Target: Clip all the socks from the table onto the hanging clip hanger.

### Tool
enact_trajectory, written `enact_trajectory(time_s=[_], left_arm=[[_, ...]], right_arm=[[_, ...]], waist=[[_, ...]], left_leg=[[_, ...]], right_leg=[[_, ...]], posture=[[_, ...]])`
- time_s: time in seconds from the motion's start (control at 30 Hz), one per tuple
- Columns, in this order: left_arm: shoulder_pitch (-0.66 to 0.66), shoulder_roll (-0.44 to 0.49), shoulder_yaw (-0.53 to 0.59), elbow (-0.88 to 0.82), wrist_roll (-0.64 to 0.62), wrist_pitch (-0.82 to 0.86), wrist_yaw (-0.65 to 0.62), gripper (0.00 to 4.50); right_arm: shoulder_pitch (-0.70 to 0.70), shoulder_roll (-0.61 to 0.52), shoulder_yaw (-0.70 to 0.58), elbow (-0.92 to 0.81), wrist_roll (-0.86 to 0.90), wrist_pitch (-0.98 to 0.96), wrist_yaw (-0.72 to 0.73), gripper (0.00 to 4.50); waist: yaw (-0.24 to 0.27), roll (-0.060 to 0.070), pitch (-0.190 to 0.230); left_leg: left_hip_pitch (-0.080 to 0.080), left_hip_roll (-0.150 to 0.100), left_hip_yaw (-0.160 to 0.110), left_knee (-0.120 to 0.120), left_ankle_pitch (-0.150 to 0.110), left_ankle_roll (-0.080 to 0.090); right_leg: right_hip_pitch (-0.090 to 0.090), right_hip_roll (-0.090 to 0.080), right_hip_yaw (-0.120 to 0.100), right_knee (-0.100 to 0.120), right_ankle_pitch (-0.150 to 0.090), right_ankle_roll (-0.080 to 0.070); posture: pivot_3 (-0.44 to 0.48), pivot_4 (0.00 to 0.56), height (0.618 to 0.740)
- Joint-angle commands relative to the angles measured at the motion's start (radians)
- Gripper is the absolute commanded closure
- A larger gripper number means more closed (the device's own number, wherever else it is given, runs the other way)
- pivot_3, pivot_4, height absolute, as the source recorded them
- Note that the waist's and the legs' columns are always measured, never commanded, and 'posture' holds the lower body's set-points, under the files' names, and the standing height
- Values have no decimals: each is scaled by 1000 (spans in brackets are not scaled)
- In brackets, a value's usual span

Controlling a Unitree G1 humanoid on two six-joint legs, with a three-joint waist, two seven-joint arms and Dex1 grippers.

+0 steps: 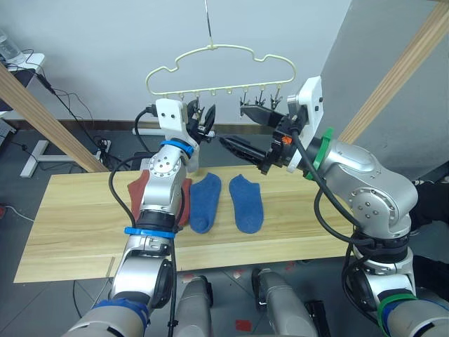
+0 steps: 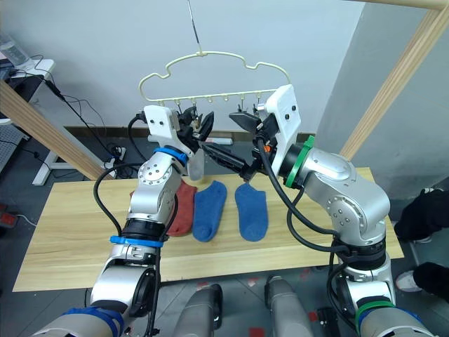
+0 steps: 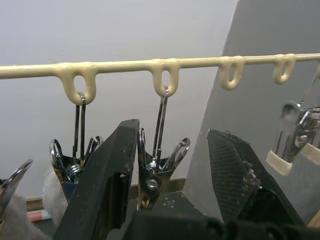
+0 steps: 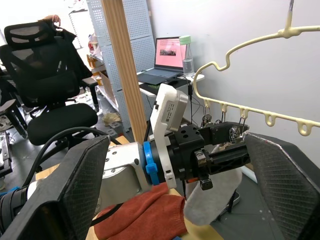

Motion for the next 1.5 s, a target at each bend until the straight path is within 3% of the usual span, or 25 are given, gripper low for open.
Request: enact_trajectory(time_s=[0.03,0.2,0.3,0.43,0.53,0.8,0.93,1.03,1.13,1.23,1.37,1.5], left_arm=[[-31,-2,7,-7,10,-40,7,2120],[-38,1,8,9,18,-57,12,2120],[-39,-1,13,14,16,-66,11,2677],[-42,0,14,17,17,-68,14,3818],[-44,0,15,21,19,-69,15,4324],[-20,4,13,-27,-6,3,-12,4340],[12,12,25,-133,-109,168,-96,4340],[39,84,20,-244,-231,426,-222,4340],[12,258,35,-327,-441,851,-393,4340],[-48,367,61,-294,-550,1069,-480,4340],[-92,437,58,-246,-600,1221,-545,4340],[-158,410,150,-194,-670,1362,-497,4340]], right_arm=[[-3,-2,-3,-46,22,-18,-5,0],[-2,-6,-4,-47,23,-16,-7,0],[2,-5,-7,-49,26,-11,-15,0],[8,-6,-5,-52,29,-10,-21,0],[8,-6,-4,-52,30,-10,-23,0],[39,-62,56,-26,-48,-21,-25,0],[103,-205,209,67,-231,-54,-19,0],[140,-213,285,233,-333,-162,3,0],[87,-192,435,559,-484,-369,102,0],[7,-118,483,810,-552,-480,159,0],[-65,-15,474,1063,-617,-582,154,0],[-132,61,443,1271,-662,-661,135,0]], waist=[[0,0,0],[-1,0,0],[-2,0,0],[-2,0,0],[-2,0,0],[-2,0,0],[-2,0,0],[-8,0,0],[-30,0,0],[-36,0,0],[-35,0,0],[-24,0,0]], left_leg=[[0,0,0,0,0,0],[0,0,0,0,0,0],[0,0,0,0,0,0],[0,0,0,0,0,0],[0,0,0,0,0,0],[0,0,0,0,0,0],[0,-1,0,0,0,0],[0,0,1,0,0,0],[3,2,1,0,0,0],[7,2,2,-1,0,0],[7,3,2,-1,0,0],[5,3,2,-1,0,0]], right_leg=[[0,0,0,0,0,0],[0,0,0,0,0,0],[0,0,0,0,0,0],[0,0,0,0,0,0],[0,0,0,0,0,0],[0,0,0,0,0,0],[0,-1,0,-1,0,0],[0,0,1,0,0,0],[0,3,2,2,0,0],[1,4,3,4,0,0],[1,5,3,3,0,0],[1,4,3,2,0,0]], posture=[[-79,270,740],[-84,268,740],[-88,271,740],[-87,272,740],[-87,272,740],[-79,279,740],[-76,279,740],[-72,282,740],[-55,286,740],[-48,286,740],[-33,287,740],[-28,285,740]])
